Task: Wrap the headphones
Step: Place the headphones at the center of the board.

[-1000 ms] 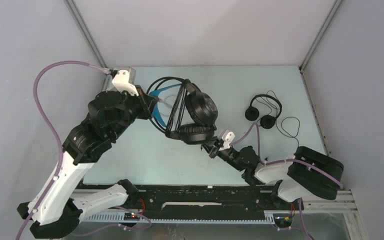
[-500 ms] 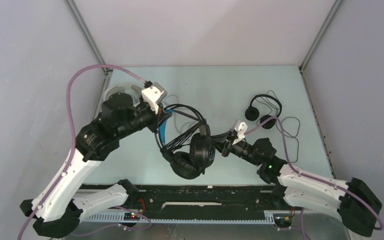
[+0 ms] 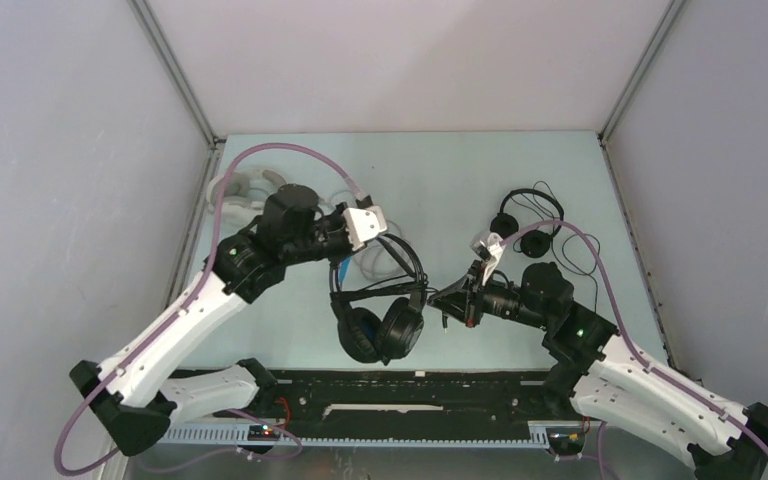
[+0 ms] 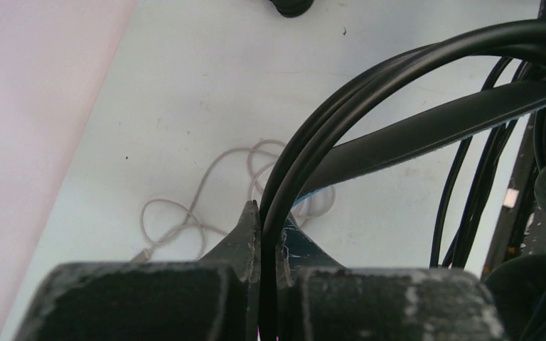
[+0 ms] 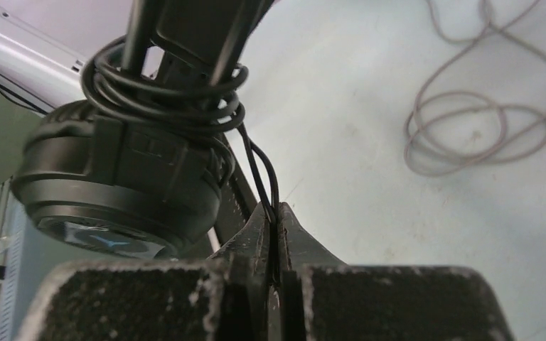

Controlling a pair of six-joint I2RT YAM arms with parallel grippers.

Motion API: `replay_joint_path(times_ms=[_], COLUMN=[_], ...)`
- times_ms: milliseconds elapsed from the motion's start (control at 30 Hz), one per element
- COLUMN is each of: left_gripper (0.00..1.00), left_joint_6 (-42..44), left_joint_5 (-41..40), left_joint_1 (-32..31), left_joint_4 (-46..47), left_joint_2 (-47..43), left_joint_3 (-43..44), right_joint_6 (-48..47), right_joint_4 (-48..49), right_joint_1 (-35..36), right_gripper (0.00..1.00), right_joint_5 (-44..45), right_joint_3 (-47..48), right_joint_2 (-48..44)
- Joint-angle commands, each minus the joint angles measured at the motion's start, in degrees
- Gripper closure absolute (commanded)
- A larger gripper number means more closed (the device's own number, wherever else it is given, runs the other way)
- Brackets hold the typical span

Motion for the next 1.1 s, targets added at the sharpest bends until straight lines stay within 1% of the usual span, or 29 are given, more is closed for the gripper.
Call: replay_joint_path(times_ms=[0, 133, 233, 333, 467, 600, 700, 800, 933, 1067], left_gripper=[1.00, 1.00, 1.00, 1.00, 1.00, 1.00, 1.00, 1.00, 1.00, 0.98], left_joint_6=[14.21, 18.31, 19.86, 21.08, 22.70, 24.55, 25.71, 26.89, 28.17, 28.11], left_joint_5=[-2.51, -6.47, -7.99, -9.52, -12.15, -16.63, -19.16, -22.95, -24.94, -24.73], left_joint_1=[0.63, 0.64, 0.66, 0.55, 0.44, 0.35, 0.39, 0.24, -0.05, -0.64], left_joint_4=[-5.25, -0.85, 2.93, 5.05, 7.58, 7.01, 3.67, 1.11, 2.48, 2.94], left_joint_2=[2.04, 2.70, 4.69, 7.99, 10.96, 13.38, 15.99, 17.47, 18.86, 22.39], left_joint_3=[-0.70, -4.85, -7.31, -8.61, -10.55, -11.55, -11.19, -12.93, -16.70, -16.03], right_joint_6=[4.96, 8.29, 11.43, 12.49, 12.89, 16.39, 19.00, 20.58, 21.64, 23.16], right_joint_4=[-7.37, -10.70, -13.13, -12.76, -11.48, -10.44, -6.69, -0.85, 3.98, 8.04], right_joint_1=[-2.37, -4.64, -7.16, -9.60, -10.38, -10.66, -10.61, -9.39, -6.84, -5.71], right_gripper=[1.00, 1.00, 1.00, 1.00, 1.00, 1.00, 1.00, 1.00, 1.00, 0.97], right_joint_5=[0.11, 1.48, 5.68, 6.51, 6.05, 7.65, 6.33, 4.54, 5.29, 4.25], right_joint_3=[4.56, 5.36, 5.36, 5.27, 4.91, 3.79, 1.80, -0.29, -0.35, -0.35], right_joint_2=[-0.14, 0.24, 0.12, 1.14, 4.78, 9.46, 13.00, 17.80, 25.34, 32.97])
